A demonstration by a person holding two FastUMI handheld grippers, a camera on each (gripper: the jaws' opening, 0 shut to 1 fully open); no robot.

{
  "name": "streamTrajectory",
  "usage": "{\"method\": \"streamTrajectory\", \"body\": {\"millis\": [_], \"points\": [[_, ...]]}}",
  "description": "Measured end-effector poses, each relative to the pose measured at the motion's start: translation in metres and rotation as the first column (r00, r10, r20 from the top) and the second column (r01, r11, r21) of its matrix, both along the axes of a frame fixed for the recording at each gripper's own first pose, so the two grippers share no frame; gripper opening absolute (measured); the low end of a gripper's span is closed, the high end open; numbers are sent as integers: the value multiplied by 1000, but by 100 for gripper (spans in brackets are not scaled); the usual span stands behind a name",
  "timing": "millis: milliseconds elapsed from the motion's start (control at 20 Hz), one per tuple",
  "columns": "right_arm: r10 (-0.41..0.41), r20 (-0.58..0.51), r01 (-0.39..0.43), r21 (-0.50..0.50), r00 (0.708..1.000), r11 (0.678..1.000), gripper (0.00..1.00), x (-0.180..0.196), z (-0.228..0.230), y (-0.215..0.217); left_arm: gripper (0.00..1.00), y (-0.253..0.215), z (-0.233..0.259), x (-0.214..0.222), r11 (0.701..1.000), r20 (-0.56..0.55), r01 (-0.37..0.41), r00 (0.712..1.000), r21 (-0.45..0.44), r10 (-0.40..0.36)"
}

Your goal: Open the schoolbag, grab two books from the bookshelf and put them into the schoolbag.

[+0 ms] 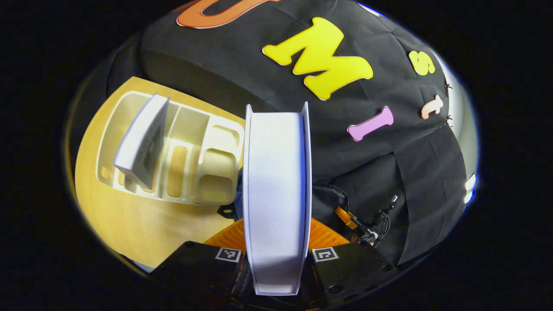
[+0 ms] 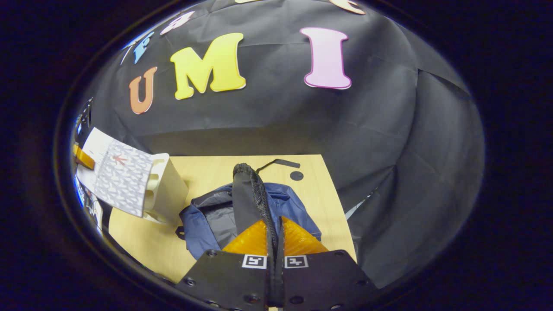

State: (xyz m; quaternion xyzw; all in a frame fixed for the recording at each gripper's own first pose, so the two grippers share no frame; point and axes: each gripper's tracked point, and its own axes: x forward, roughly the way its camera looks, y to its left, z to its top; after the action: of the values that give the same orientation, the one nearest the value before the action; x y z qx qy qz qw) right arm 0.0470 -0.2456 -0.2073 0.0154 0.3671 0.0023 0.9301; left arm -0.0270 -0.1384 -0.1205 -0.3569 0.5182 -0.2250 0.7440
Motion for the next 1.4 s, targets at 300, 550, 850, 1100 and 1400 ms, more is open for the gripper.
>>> {"method": "streamTrajectory", "body": {"millis": [300,550,850,1100,1400], "points": [[-8,-22,9,26,1000,1000,3,4,-3,-3,46,-112,-89,-23,1000,-47,19,999,-14,-20],[-12,-38,13,37,999,999,0,8,-10,-11,45,-166,-140,-25,1000,-28,7,1000,-22,-8],[6,-32,-5,17,999,1000,0,16,3,-17,45,-208,-166,-24,987,-27,-2,1000,-163,-2],[15,-34,-15,4,999,1000,0,18,9,-14,45,-247,-185,-17,970,-32,12,999,-244,-20],[31,-40,-31,9,999,999,1,23,6,-3,46,-280,-216,-11,939,-109,-25,994,-343,-13]]}}
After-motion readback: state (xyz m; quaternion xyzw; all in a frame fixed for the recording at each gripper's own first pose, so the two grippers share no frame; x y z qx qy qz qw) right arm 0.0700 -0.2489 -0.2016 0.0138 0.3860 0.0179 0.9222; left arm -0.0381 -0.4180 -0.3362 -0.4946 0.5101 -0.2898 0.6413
